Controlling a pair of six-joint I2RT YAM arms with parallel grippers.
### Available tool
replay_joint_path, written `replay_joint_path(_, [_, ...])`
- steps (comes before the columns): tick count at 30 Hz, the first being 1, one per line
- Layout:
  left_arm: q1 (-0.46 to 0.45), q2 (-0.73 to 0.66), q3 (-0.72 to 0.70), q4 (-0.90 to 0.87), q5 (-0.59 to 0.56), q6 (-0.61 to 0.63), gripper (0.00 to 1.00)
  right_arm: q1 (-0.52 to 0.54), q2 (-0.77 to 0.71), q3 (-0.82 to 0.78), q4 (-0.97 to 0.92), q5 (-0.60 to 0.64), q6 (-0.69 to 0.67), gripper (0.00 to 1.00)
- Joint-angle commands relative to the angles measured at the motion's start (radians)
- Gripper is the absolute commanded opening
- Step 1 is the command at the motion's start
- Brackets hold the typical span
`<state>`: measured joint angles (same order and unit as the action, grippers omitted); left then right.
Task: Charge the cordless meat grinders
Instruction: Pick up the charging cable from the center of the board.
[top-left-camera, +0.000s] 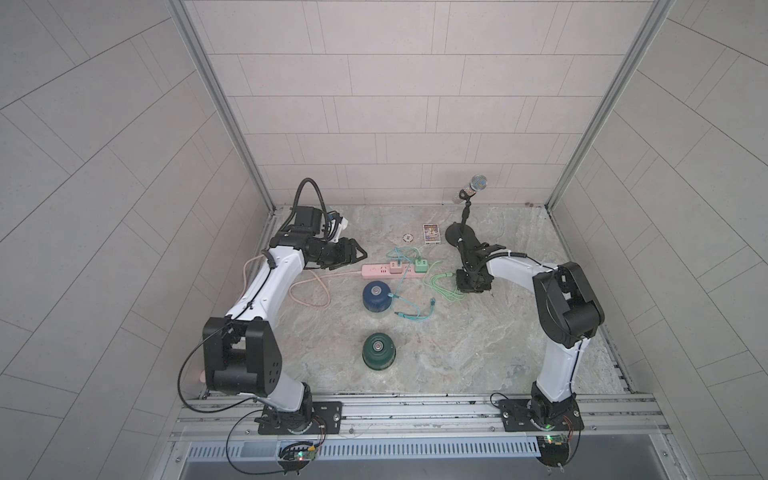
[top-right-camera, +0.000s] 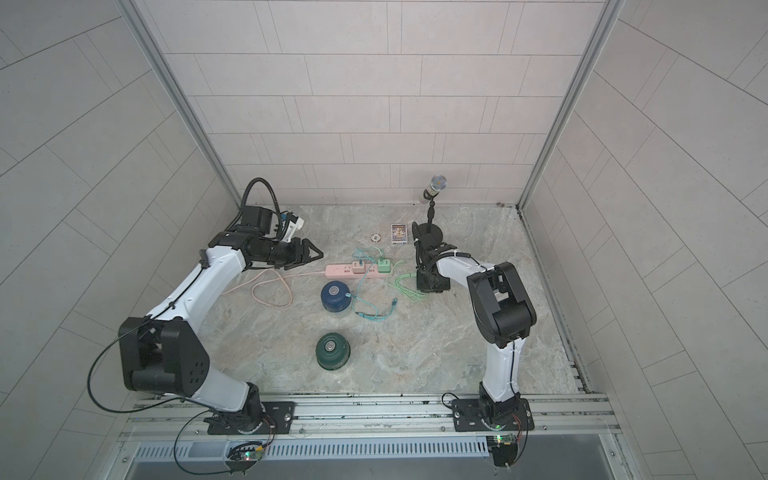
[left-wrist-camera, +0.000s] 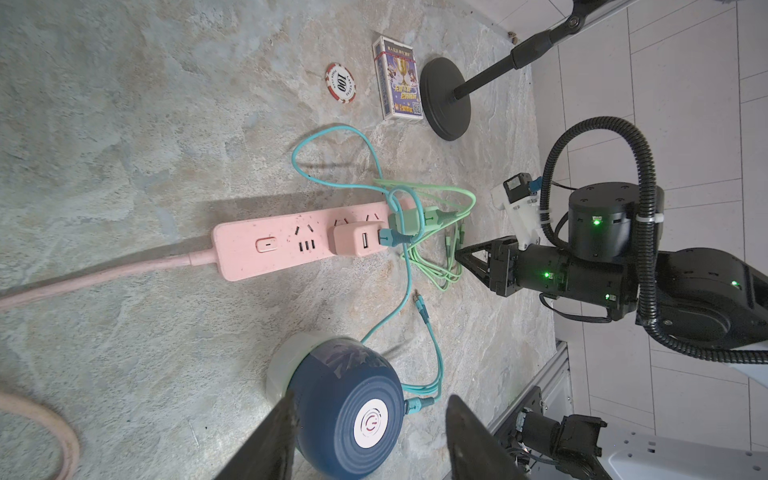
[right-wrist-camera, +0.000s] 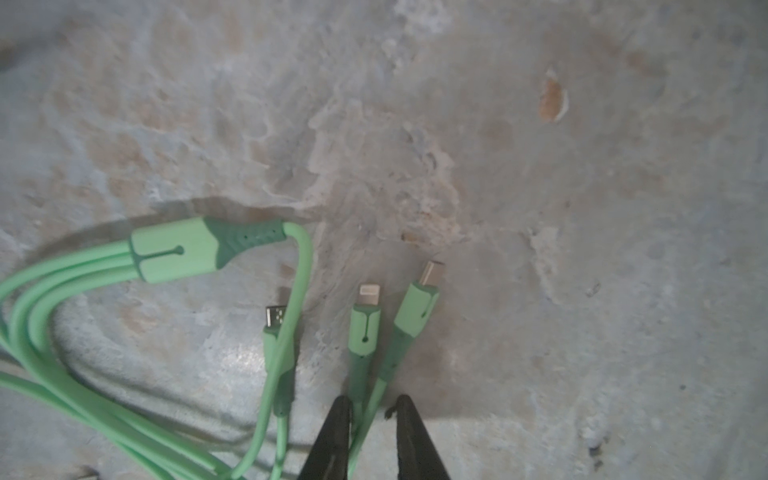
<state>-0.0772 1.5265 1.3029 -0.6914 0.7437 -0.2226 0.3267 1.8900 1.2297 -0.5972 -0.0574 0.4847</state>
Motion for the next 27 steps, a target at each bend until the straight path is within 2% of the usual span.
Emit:
replay_joint_path(1, [-0.001,-0.03,-0.004,-0.024,0.019,0.045,0.6,0.016,0.002,-0.045,-0.044,-0.008,0.029,0.17])
replay_joint_path(8, [-0.001,-0.033,-0.009,-0.026,0.025,0.048,0.6,0.018,-0.047,-0.038,-0.045,0.014,0.018,0.08])
replay_joint_path(15, [-0.001,-0.035,-0.006,-0.022,0.025,0.046,0.59,0.015,-0.124,-0.025,-0.029,0.011,-0.044,0.07])
replay_joint_path(19, [-0.001,-0.034,-0.003,-0.017,0.033,0.04,0.59,0.004,-0.167,-0.028,0.014,-0.071,-0.12,0.07])
replay_joint_path(27, [-0.001,-0.021,0.014,-0.02,0.064,0.031,0.59,-0.003,-0.248,-0.084,0.112,-0.318,-0.245,0.08])
